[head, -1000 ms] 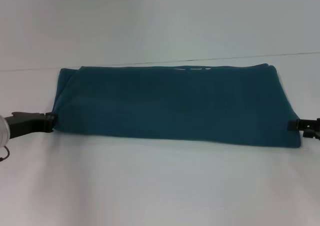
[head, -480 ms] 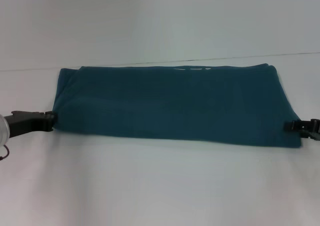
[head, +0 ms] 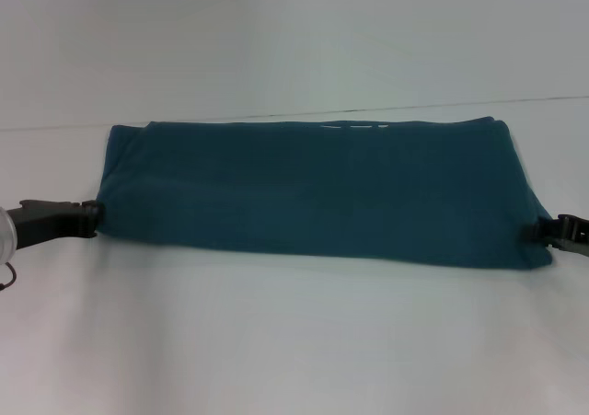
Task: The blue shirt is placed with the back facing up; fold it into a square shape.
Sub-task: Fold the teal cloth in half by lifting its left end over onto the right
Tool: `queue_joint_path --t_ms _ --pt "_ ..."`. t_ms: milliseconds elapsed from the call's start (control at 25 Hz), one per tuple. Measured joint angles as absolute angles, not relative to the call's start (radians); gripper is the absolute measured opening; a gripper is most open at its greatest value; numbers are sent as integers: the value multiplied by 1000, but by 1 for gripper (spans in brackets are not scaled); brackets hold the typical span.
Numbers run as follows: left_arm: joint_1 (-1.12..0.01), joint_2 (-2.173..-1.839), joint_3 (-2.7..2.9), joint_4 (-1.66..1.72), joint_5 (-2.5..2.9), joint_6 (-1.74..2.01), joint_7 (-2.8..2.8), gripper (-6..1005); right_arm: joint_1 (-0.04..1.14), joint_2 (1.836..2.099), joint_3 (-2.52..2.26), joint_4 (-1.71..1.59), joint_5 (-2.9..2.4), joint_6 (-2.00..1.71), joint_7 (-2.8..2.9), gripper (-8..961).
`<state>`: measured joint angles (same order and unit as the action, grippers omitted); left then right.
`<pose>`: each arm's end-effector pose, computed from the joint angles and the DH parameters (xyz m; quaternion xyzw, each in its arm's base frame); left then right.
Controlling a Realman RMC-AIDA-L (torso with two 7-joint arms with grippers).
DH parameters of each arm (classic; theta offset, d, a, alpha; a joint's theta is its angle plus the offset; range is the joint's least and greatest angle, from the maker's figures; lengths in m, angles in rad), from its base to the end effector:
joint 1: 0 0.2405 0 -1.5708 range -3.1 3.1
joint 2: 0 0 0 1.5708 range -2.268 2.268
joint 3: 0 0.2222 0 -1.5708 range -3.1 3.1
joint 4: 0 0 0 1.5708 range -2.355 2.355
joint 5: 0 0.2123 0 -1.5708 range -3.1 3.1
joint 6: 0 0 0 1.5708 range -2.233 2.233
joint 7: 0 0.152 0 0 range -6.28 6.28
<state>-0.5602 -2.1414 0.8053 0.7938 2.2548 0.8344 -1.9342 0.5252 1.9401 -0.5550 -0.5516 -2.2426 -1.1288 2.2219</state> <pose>-0.2793 0.3949 0.0227 -0.8248 -0.4090 -0.0896 0.3799 0.3426 0.3483 0.0635 -0.6975 0.6382 0.1718 0.2768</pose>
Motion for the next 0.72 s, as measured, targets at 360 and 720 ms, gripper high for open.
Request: queue_joint_path --t_ms 360,720 --pt "-560 -2140 800 798 2255 840 -1938 36 518 1942 -546 -565 -2236 -1128 2207 63" --pt "-496 -2145 797 891 2255 977 -1992 39 512 1943 -539 -567 -2201 -1135 2150 10"
